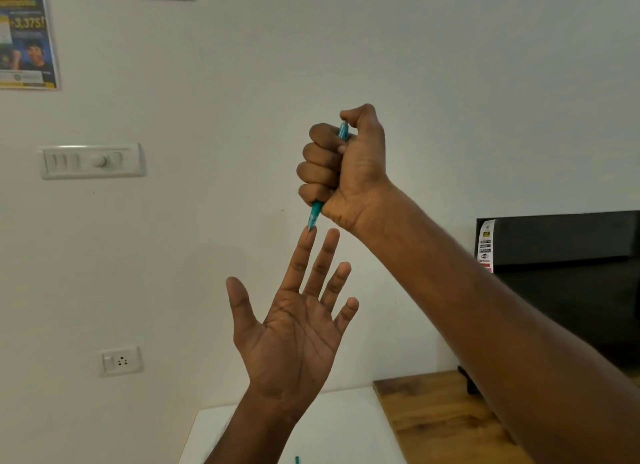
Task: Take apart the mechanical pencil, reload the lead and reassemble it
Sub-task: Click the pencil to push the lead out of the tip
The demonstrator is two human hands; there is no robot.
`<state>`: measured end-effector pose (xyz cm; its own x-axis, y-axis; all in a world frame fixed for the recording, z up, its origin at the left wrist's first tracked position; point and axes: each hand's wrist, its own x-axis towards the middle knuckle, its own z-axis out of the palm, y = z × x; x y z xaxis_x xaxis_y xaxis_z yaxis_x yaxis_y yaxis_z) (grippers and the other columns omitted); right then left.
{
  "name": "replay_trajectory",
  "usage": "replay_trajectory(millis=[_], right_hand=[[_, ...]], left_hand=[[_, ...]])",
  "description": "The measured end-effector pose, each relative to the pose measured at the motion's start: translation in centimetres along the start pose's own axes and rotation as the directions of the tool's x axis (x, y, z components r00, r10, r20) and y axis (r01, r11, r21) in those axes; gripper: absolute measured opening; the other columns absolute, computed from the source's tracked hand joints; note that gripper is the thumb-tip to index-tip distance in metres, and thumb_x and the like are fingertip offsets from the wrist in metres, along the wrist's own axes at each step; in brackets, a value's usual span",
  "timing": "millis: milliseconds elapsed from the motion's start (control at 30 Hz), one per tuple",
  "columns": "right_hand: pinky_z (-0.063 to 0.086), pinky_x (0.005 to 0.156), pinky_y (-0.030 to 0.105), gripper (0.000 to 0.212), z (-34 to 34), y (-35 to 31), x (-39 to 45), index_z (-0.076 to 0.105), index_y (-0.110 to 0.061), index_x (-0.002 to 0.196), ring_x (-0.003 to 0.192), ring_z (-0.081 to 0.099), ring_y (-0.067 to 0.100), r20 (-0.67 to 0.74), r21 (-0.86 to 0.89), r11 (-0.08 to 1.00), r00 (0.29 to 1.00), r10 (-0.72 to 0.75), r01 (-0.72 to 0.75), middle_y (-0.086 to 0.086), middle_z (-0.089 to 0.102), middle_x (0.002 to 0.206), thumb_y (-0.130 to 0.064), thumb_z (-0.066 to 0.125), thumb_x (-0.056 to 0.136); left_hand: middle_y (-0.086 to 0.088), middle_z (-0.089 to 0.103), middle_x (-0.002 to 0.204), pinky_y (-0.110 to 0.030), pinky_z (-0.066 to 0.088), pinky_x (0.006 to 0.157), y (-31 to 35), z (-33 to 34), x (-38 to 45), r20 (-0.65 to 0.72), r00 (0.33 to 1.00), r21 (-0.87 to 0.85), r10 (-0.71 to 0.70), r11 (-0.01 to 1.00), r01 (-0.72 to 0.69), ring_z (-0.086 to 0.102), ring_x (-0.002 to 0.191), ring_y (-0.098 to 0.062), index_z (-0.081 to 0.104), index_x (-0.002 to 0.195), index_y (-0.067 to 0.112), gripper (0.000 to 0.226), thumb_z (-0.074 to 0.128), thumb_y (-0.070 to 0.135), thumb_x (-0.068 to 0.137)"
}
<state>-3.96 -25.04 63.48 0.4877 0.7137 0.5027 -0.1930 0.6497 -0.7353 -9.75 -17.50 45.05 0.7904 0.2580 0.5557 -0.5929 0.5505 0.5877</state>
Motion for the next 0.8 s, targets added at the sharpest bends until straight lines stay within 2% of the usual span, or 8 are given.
replay_trajectory(millis=[133, 300, 433, 533, 667, 733, 800], right_hand=[[0.019, 0.041, 0.015, 0.056, 0.0, 0.0, -0.1, 0.028, -0.022, 0.053, 0.034, 0.02, 0.008, -0.013, 0.008, 1.0, 1.0, -0.004, 0.004, -0.007, 0.024, 0.042, -0.05, 0.03, 0.1], [0.019, 0.043, 0.016, 0.056, -0.1, -0.1, -0.1, 0.029, -0.021, 0.052, 0.043, 0.012, 0.01, -0.018, -0.002, 1.0, 1.0, -0.003, 0.003, -0.006, 0.023, 0.042, -0.048, 0.029, 0.101], [0.017, 0.043, 0.017, 0.057, -0.5, 0.2, -0.1, 0.027, -0.021, 0.056, 0.049, 0.009, 0.011, -0.033, 0.02, 1.0, 0.999, 0.02, -0.02, -0.006, 0.019, 0.046, -0.055, 0.032, 0.101], [0.017, 0.043, 0.017, 0.059, -1.1, 0.5, -0.1, 0.027, -0.021, 0.055, 0.048, 0.01, 0.011, -0.036, 0.043, 0.998, 0.999, 0.037, -0.036, -0.006, 0.019, 0.046, -0.058, 0.032, 0.102], [0.019, 0.039, 0.017, 0.06, -2.0, 1.3, 0.0, 0.031, -0.021, 0.051, 0.038, 0.017, 0.008, -0.041, 0.072, 0.995, 0.997, 0.07, -0.067, -0.006, 0.026, 0.042, -0.054, 0.033, 0.102], [0.02, 0.038, 0.017, 0.06, -2.5, 1.7, 0.0, 0.032, -0.021, 0.049, 0.035, 0.021, 0.008, -0.047, 0.079, 0.994, 0.996, 0.079, -0.075, -0.007, 0.026, 0.041, -0.051, 0.033, 0.101], [0.018, 0.04, 0.018, 0.059, -3.0, 2.2, 0.1, 0.032, -0.021, 0.05, 0.038, 0.017, 0.009, -0.051, 0.089, 0.993, 0.995, 0.089, -0.084, -0.007, 0.026, 0.042, -0.05, 0.032, 0.101]], left_hand=[[0.006, 0.049, 0.169, -0.047, 0.052, 0.111, 0.1, 0.2, -0.1, 0.021, 1.0, -0.013, -0.013, 1.0, 0.013, 0.058, 0.147, -0.02, 0.05, 0.159, 0.041, 0.098, 0.017, 0.097, 0.087], [0.006, 0.049, 0.169, -0.046, 0.049, 0.113, -0.1, 0.2, -0.2, 0.028, 0.999, -0.017, -0.019, 1.0, 0.02, 0.061, 0.145, -0.019, 0.05, 0.159, 0.04, 0.098, 0.018, 0.097, 0.087], [0.006, 0.049, 0.169, -0.044, 0.049, 0.111, -0.1, 0.3, -0.3, 0.011, 1.0, -0.027, -0.017, 0.999, 0.017, 0.062, 0.143, -0.018, 0.051, 0.159, 0.04, 0.096, 0.017, 0.095, 0.089], [0.006, 0.054, 0.165, -0.044, 0.045, 0.109, -0.1, 0.5, -0.5, -0.033, 0.999, -0.003, 0.009, 1.0, -0.009, 0.061, 0.139, -0.018, 0.058, 0.154, 0.04, 0.085, 0.024, 0.088, 0.094], [0.016, 0.069, 0.148, -0.039, 0.054, 0.1, -0.6, 0.8, -0.2, -0.143, 0.982, 0.242, 0.12, 0.967, -0.083, 0.071, 0.126, -0.015, 0.073, 0.133, 0.051, 0.045, 0.05, 0.066, 0.097], [0.02, 0.072, 0.14, -0.039, 0.053, 0.098, -1.0, 0.6, 0.0, -0.175, 0.965, 0.354, 0.194, 0.927, -0.122, 0.071, 0.123, -0.016, 0.077, 0.125, 0.053, 0.038, 0.066, 0.065, 0.09], [0.022, 0.075, 0.132, -0.04, 0.051, 0.098, -1.3, 0.1, 0.2, -0.216, 0.941, 0.422, 0.259, 0.894, -0.149, 0.07, 0.119, -0.013, 0.079, 0.121, 0.05, 0.034, 0.074, 0.06, 0.089]])
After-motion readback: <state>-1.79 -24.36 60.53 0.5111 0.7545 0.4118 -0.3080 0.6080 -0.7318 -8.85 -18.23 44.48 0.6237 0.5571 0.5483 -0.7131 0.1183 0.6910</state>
